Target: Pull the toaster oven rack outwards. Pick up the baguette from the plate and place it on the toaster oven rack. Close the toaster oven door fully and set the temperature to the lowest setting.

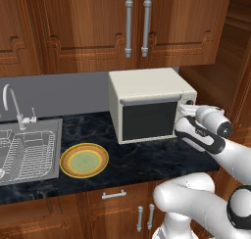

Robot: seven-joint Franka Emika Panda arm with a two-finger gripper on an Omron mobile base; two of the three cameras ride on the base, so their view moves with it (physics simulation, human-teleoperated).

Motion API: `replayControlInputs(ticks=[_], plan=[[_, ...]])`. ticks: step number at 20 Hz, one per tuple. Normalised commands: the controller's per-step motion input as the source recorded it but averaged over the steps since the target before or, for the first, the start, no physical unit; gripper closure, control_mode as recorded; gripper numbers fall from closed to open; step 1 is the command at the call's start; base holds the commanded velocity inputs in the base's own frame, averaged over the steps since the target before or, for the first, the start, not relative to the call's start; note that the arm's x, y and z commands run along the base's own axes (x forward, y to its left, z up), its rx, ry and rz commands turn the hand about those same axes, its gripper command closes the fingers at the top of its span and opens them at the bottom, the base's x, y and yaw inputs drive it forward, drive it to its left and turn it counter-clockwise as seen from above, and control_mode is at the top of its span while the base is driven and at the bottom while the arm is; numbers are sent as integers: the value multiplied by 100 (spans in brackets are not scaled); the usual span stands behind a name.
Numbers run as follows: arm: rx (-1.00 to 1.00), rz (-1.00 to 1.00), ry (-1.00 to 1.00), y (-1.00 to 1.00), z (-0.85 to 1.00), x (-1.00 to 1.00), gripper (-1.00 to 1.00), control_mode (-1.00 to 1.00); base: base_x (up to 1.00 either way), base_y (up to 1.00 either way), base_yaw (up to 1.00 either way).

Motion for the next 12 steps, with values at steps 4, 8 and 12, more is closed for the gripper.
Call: replayControlInputs(ticks=[4,8,12], plan=[[0,1,0,0,-17,25,-100,-100,0,0,0],[0,2,0,0,-20,27,-100,-100,0,0,0],[0,3,-6,-16,-2,8,-100,-100,0,0,0]])
